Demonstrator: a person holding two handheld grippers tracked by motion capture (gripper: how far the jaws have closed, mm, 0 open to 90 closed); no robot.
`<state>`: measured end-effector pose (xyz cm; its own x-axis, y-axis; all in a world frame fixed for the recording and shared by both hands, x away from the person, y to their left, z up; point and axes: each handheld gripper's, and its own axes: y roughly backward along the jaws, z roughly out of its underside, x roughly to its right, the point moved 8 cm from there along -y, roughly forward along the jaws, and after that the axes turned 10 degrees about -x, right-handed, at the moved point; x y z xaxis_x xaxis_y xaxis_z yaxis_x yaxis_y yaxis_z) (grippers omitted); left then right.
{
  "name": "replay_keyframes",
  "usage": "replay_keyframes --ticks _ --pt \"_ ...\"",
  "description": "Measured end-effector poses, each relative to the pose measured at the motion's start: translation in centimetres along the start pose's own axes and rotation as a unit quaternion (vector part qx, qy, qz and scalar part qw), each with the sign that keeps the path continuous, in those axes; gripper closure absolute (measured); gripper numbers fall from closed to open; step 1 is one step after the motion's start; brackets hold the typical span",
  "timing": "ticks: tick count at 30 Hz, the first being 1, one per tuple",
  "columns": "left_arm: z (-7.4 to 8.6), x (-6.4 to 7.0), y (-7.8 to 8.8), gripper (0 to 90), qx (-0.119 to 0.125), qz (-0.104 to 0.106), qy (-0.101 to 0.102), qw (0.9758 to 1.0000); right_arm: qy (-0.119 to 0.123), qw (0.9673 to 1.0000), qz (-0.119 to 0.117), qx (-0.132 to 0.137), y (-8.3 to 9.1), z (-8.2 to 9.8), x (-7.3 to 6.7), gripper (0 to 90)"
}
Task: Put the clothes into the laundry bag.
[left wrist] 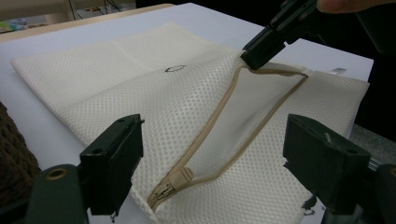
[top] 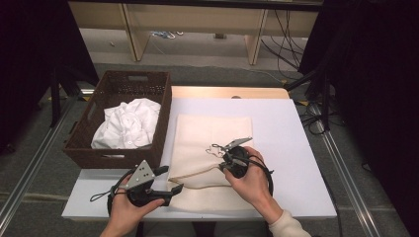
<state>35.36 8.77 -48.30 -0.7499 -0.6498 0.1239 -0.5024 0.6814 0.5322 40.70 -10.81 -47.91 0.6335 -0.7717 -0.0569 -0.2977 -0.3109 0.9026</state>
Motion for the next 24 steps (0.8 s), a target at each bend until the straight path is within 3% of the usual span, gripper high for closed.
replay_keyframes --ticks 5,6,7,11,14,17,18,21,22,24 --pt "-1.0 -0.5 0.9 20.3 0.013 -0.01 -0.009 0.9998 0.004 0.9998 0.006 0.018 0.7 -0.3 0.0 89.1" --pt "-1.5 -0.8 1.3 20.3 0.018 -0.019 -0.013 0.9996 -0.011 0.9998 -0.002 0.02 0.9 -0.3 -0.2 89.0" --pt "-1.8 -1.1 1.7 20.3 0.02 -0.026 -0.011 0.9994 -0.004 0.9996 0.004 0.026 0.9 -0.4 0.0 89.0" --pt "-2.7 -1.8 2.4 20.1 0.031 -0.035 -0.018 0.9988 -0.016 0.9996 -0.004 0.021 1.1 -0.4 -0.2 89.0" --pt "-4.0 -3.3 3.3 20.1 0.036 -0.061 -0.017 0.9974 -0.011 0.9997 -0.003 0.021 1.2 -0.4 0.0 89.1" --pt "-5.1 -5.1 4.1 20.2 0.038 -0.088 -0.003 0.9953 -0.016 0.9996 -0.005 0.023 1.4 -0.4 -0.1 89.1" --pt "-5.4 -5.8 4.4 20.2 0.035 -0.099 0.0 0.9945 -0.008 0.9996 -0.002 0.027 1.4 -0.5 0.0 89.1" --pt "-6.5 -8.0 5.0 20.1 0.033 -0.126 0.014 0.9913 -0.015 0.9995 -0.006 0.028 1.6 -0.5 -0.2 89.2" --pt "-6.7 -8.7 5.2 19.8 0.028 -0.137 0.02 0.99 -0.021 0.9989 -0.005 0.042 1.6 -0.7 -0.2 89.2" --pt "-7.4 -10.2 5.5 18.9 0.028 -0.155 0.029 0.9871 -0.012 0.9992 -0.001 0.038 1.7 -0.7 0.0 89.2"
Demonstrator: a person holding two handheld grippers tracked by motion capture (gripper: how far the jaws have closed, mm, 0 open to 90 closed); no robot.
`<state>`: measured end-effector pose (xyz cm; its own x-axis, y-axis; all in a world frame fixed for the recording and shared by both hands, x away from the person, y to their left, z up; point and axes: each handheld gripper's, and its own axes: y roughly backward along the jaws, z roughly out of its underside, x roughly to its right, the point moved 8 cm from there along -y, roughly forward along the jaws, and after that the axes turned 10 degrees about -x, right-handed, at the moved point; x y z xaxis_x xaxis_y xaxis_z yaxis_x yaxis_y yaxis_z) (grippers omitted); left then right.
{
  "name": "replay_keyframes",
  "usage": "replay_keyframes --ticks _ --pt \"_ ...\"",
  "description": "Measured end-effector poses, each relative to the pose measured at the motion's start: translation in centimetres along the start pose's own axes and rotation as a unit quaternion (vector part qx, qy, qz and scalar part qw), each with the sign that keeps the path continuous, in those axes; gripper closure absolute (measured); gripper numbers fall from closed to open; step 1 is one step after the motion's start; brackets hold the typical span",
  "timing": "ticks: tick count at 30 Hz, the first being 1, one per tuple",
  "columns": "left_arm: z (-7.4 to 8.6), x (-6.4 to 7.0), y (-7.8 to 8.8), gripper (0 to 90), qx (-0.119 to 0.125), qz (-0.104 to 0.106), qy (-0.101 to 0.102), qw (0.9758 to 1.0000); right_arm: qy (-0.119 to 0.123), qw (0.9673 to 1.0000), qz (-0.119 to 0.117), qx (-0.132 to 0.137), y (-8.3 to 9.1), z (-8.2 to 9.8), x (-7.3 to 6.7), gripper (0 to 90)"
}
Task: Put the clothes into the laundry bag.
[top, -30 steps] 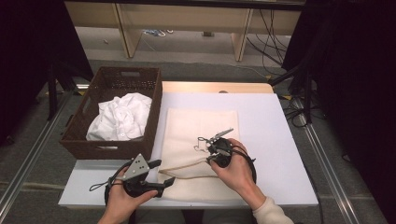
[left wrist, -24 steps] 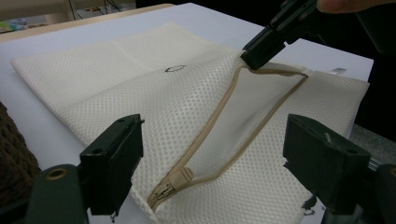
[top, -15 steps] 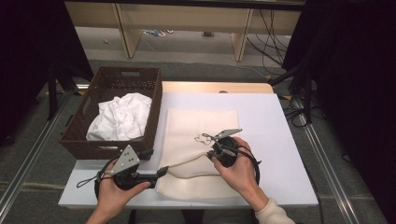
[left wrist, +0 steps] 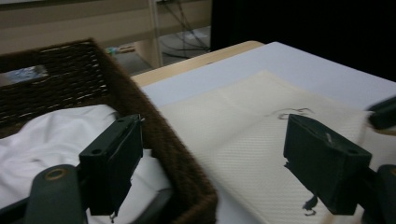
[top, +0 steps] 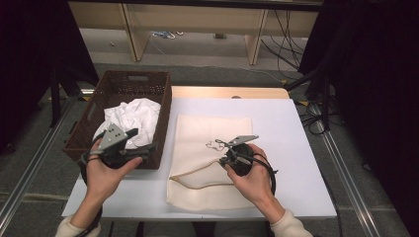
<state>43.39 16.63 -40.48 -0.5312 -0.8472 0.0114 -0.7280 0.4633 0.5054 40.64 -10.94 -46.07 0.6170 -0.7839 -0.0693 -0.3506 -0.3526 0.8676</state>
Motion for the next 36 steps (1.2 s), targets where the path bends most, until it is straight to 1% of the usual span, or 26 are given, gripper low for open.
replay_keyframes --ticks 3,5,6,7,8,9,11,12,13,14,15,16,17,19,20,21,23,25,26,27,29,30,31,32,35,36 --pt "-0.8 -2.0 -0.4 16.8 -0.008 -0.023 0.018 0.9996 0.005 1.0 0.002 0.005 0.2 -0.1 0.1 89.2" --pt "-1.1 -3.2 -0.7 16.2 -0.016 -0.034 0.03 0.9988 -0.005 1.0 -0.002 0.008 0.2 -0.1 -0.1 89.2" --pt "-1.2 -3.8 -0.9 16.2 -0.017 -0.039 0.037 0.9984 0.019 0.9995 0.006 0.023 0.2 -0.4 0.3 89.2" --pt "-1.3 -4.4 -1.1 16.2 -0.02 -0.044 0.041 0.998 0.017 0.9995 0.004 0.025 0.3 -0.4 0.2 89.2" --pt "-1.3 -4.9 -1.3 16.2 -0.024 -0.049 0.047 0.9974 0.017 0.9991 0.012 0.036 0.2 -0.6 0.3 89.2" --pt "-1.3 -5.4 -1.5 16.2 -0.026 -0.052 0.05 0.997 0.007 0.9997 0.002 0.025 0.5 -0.4 0.1 89.2" --pt "-1.3 -6.2 -1.9 16.1 -0.034 -0.058 0.057 0.9961 0.012 0.9996 0.003 0.027 0.5 -0.5 0.2 89.2" --pt "-1.3 -6.6 -2.2 16.0 -0.038 -0.061 0.06 0.9956 0.009 0.9995 0.001 0.031 0.6 -0.5 0.2 89.2" --pt "-1.2 -7.0 -2.4 15.9 -0.042 -0.064 0.062 0.9951 0.015 0.9993 0.007 0.032 0.6 -0.5 0.3 89.2" --pt "-1.2 -7.4 -2.6 15.6 -0.048 -0.068 0.064 0.9944 0.008 0.9996 0.002 0.027 0.6 -0.5 0.2 89.2" --pt "-1.2 -7.7 -2.9 15.4 -0.053 -0.072 0.065 0.9938 0.022 0.9991 0.008 0.035 0.5 -0.6 0.4 89.2" --pt "-1.2 -8.1 -3.1 15.1 -0.061 -0.076 0.066 0.993 0.008 0.9996 0.004 0.027 0.6 -0.5 0.2 89.2" --pt "-1.2 -8.4 -3.4 14.8 -0.066 -0.079 0.068 0.9923 0.02 0.9994 0.006 0.029 0.5 -0.5 0.4 89.2" --pt "-1.2 -8.9 -3.9 14.4 -0.075 -0.084 0.07 0.9912 0.013 0.9995 0.005 0.029 0.6 -0.5 0.2 89.2" --pt "-1.2 -9.2 -4.2 14.3 -0.079 -0.084 0.072 0.9907 0.013 0.9994 0.003 0.031 0.6 -0.5 0.2 89.2" --pt "-1.2 -9.5 -4.5 14.2 -0.084 -0.084 0.074 0.9901 0.022 0.9991 0.007 0.037 0.6 -0.7 0.3 89.2" --pt "-1.1 -10.0 -5.2 14.2 -0.092 -0.088 0.079 0.9887 0.016 0.9991 0.007 0.04 0.7 -0.7 0.3 89.2" --pt "-0.9 -10.4 -5.7 14.4 -0.115 -0.087 0.098 0.9848 0.017 0.9994 0.004 0.031 0.8 -0.6 0.3 89.2" --pt "-0.7 -10.6 -5.7 14.5 -0.133 -0.085 0.089 0.9835 0.012 0.9995 0.0 0.029 0.8 -0.6 0.2 89.2" --pt "-0.9 -10.7 -5.8 14.9 -0.128 -0.084 0.086 0.9845 0.019 0.9991 0.006 0.038 0.8 -0.7 0.3 89.2" --pt "-1.3 -10.7 -5.8 15.8 -0.134 -0.083 0.085 0.9839 0.02 0.9992 0.001 0.034 0.8 -0.7 0.2 89.2" --pt "-1.6 -10.7 -5.9 15.4 -0.131 -0.083 0.083 0.9844 0.016 0.9991 0.004 0.04 0.9 -0.7 0.2 89.2" --pt "-1.8 -10.7 -5.9 15.4 -0.127 -0.083 0.083 0.9849 0.014 0.9992 0.007 0.037 0.8 -0.7 0.2 89.2" --pt "-2.0 -10.8 -6.0 15.3 -0.126 -0.087 0.082 0.9848 0.009 0.9995 0.0 0.031 0.9 -0.6 0.1 89.2" --pt "-2.2 -11.3 -6.4 15.0 -0.125 -0.097 0.086 0.9836 0.004 0.9994 0.0 0.034 1.0 -0.6 0.0 89.2" --pt "-2.2 -11.5 -6.6 14.9 -0.125 -0.102 0.089 0.9829 0.009 0.9992 0.003 0.038 1.1 -0.7 0.0 89.2"
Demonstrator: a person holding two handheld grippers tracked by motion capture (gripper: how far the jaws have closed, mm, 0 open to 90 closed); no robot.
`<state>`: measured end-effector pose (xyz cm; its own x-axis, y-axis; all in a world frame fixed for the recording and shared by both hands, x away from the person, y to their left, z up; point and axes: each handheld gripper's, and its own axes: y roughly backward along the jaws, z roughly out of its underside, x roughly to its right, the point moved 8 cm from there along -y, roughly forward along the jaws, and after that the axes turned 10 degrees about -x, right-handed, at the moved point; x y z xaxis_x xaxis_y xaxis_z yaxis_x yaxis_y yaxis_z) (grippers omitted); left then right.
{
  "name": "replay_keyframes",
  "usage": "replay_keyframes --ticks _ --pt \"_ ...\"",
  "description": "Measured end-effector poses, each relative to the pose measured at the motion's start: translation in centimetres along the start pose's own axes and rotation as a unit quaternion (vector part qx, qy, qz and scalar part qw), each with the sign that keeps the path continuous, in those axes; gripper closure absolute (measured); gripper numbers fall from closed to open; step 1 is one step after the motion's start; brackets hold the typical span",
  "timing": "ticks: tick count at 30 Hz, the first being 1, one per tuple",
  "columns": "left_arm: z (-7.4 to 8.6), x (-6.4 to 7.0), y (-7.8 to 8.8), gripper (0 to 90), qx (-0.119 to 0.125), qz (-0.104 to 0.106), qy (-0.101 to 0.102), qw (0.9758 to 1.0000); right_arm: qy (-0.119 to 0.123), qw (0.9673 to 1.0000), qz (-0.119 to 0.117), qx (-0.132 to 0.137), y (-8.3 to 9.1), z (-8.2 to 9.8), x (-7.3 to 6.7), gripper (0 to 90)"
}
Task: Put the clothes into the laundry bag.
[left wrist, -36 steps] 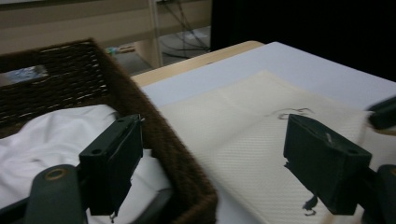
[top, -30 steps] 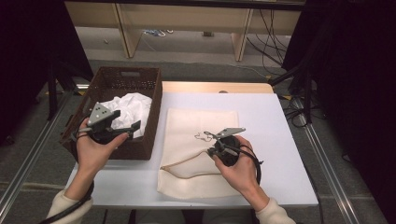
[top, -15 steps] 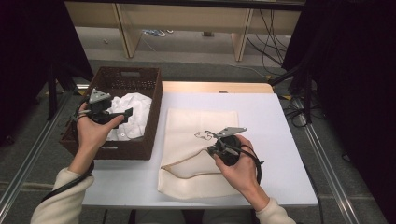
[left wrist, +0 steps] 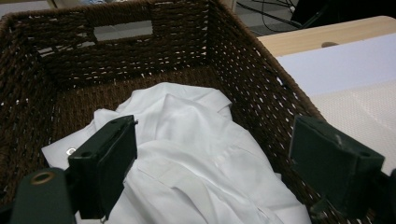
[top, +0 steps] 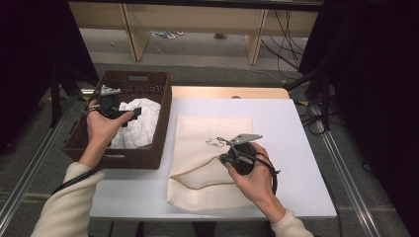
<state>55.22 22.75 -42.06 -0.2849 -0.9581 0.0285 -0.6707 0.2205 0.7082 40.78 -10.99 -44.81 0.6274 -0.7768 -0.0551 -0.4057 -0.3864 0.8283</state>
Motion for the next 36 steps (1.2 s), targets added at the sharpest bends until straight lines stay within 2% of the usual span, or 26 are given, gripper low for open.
replay_keyframes --ticks 2,4,6,10,15,17,18,19,21,23,26,28,29,31,35,36 --pt "0.1 -0.3 -0.4 14.9 -0.006 -0.005 0.0 1.0 0.004 1.0 0.002 0.001 0.1 0.0 0.1 89.2" --pt "0.2 -0.5 -0.9 14.9 -0.011 -0.008 0.003 0.9999 -0.005 1.0 0.0 0.0 0.2 0.0 -0.1 89.3" --pt "0.3 -0.7 -1.3 14.9 -0.014 -0.009 0.011 0.9998 0.013 0.9997 0.01 0.016 0.3 -0.2 0.2 89.3" --pt "0.7 -1.2 -2.2 14.9 -0.021 -0.012 0.02 0.9995 -0.005 0.9998 0.0 0.018 0.5 -0.3 -0.1 89.4" --pt "1.1 -1.4 -2.9 14.9 -0.03 -0.015 0.026 0.9991 0.008 0.9996 0.007 0.027 0.5 -0.4 0.1 89.4" --pt "1.3 -1.5 -3.1 14.9 -0.034 -0.015 0.026 0.999 -0.011 0.9995 0.001 0.03 0.6 -0.4 -0.2 89.4" --pt "1.3 -1.5 -3.2 14.9 -0.035 -0.015 0.028 0.9989 0.009 0.9993 0.005 0.037 0.5 -0.6 0.1 89.4" --pt "1.3 -1.5 -3.4 14.9 -0.036 -0.016 0.029 0.9988 -0.002 0.9993 0.005 0.037 0.6 -0.5 0.0 89.4" --pt "1.4 -1.4 -3.6 14.9 -0.039 -0.015 0.03 0.9987 0.001 0.9991 0.005 0.041 0.7 -0.6 0.0 89.4" --pt "1.5 -1.4 -3.8 14.9 -0.043 -0.017 0.03 0.9985 0.011 0.999 0.008 0.043 0.7 -0.7 0.1 89.4" --pt "1.5 -1.4 -4.0 14.8 -0.045 -0.018 0.033 0.9983 0.012 0.999 0.006 0.043 0.7 -0.7 0.1 89.4" --pt "1.5 -1.4 -4.2 14.7 -0.048 -0.021 0.033 0.9981 -0.001 0.9993 0.001 0.038 0.8 -0.6 0.0 89.4" --pt "1.5 -1.4 -4.2 14.6 -0.048 -0.022 0.035 0.998 0.014 0.9988 0.006 0.046 0.7 -0.7 0.2 89.4" --pt "1.6 -1.5 -4.3 14.3 -0.052 -0.024 0.034 0.9978 -0.001 0.9992 0.002 0.039 0.7 -0.6 0.0 89.4" --pt "1.9 -1.5 -4.5 13.7 -0.061 -0.026 0.033 0.9972 -0.006 0.9994 0.002 0.033 0.7 -0.5 -0.1 89.4" --pt "2.0 -1.5 -4.7 13.6 -0.067 -0.026 0.035 0.9968 0.007 0.9994 0.005 0.032 0.6 -0.5 0.0 89.4"
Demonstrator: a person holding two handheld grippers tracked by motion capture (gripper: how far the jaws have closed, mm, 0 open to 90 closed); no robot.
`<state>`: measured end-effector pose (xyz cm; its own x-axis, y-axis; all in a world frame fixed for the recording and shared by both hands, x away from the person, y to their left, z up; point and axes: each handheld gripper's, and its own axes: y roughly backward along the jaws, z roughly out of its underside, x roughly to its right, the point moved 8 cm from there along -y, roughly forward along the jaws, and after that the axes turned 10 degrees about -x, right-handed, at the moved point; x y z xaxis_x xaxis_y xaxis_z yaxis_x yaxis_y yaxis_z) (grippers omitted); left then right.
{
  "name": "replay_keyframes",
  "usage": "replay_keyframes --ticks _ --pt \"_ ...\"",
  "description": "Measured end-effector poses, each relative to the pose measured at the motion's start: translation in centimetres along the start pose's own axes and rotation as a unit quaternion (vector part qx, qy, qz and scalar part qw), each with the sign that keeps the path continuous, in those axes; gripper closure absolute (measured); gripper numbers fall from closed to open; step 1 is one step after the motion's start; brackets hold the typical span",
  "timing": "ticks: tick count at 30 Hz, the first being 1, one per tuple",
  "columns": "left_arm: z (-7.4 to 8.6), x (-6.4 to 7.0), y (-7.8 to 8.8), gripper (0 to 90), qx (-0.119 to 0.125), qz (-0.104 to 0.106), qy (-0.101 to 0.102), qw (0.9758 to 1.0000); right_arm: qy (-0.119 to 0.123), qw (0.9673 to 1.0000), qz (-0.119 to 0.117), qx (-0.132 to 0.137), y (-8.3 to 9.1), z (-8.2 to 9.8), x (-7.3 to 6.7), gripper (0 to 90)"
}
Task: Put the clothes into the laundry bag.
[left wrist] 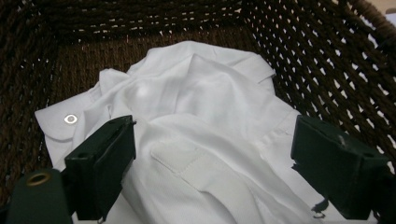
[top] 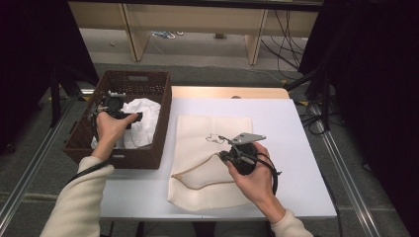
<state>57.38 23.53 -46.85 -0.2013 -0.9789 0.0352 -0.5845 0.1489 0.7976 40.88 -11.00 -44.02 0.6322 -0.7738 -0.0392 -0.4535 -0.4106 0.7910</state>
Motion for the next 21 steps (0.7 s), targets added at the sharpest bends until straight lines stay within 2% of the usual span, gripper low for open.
replay_keyframes --ticks 4,5,7,10,13,14,18,19,21 --pt "0.5 -0.1 -0.7 13.4 -0.014 -0.001 0.003 0.9999 0.01 0.9999 0.001 0.005 -0.1 -0.2 0.1 89.4" --pt "0.7 -0.1 -0.9 13.3 -0.019 -0.003 0.005 0.9998 -0.002 1.0 -0.001 0.003 0.0 -0.1 0.0 89.4" --pt "1.0 -0.2 -1.4 13.1 -0.032 -0.004 0.008 0.9995 0.003 1.0 -0.002 -0.003 -0.1 0.0 0.1 89.3" --pt "1.4 -0.3 -1.9 12.8 -0.042 -0.009 0.007 0.9991 -0.014 0.9998 -0.007 -0.011 -0.1 0.2 -0.2 89.4" --pt "1.8 -0.2 -2.5 12.5 -0.061 -0.014 0.01 0.998 -0.016 0.9998 -0.007 -0.011 -0.1 0.2 -0.2 89.3" --pt "1.9 -0.1 -2.6 12.5 -0.065 -0.013 0.011 0.9977 -0.008 0.9999 -0.004 -0.008 -0.1 0.1 0.0 89.4" --pt "2.5 -0.1 -3.2 13.3 -0.095 -0.02 0.009 0.9952 -0.003 1.0 -0.002 -0.002 0.0 0.0 0.0 89.4" --pt "2.6 -0.1 -3.3 14.1 -0.104 -0.022 0.01 0.9943 -0.013 0.9999 -0.003 0.0 0.1 0.0 -0.1 89.4" --pt "2.9 -0.1 -3.4 17.6 -0.123 -0.026 0.003 0.9921 -0.008 1.0 -0.005 0.0 0.2 -0.1 -0.1 89.4"
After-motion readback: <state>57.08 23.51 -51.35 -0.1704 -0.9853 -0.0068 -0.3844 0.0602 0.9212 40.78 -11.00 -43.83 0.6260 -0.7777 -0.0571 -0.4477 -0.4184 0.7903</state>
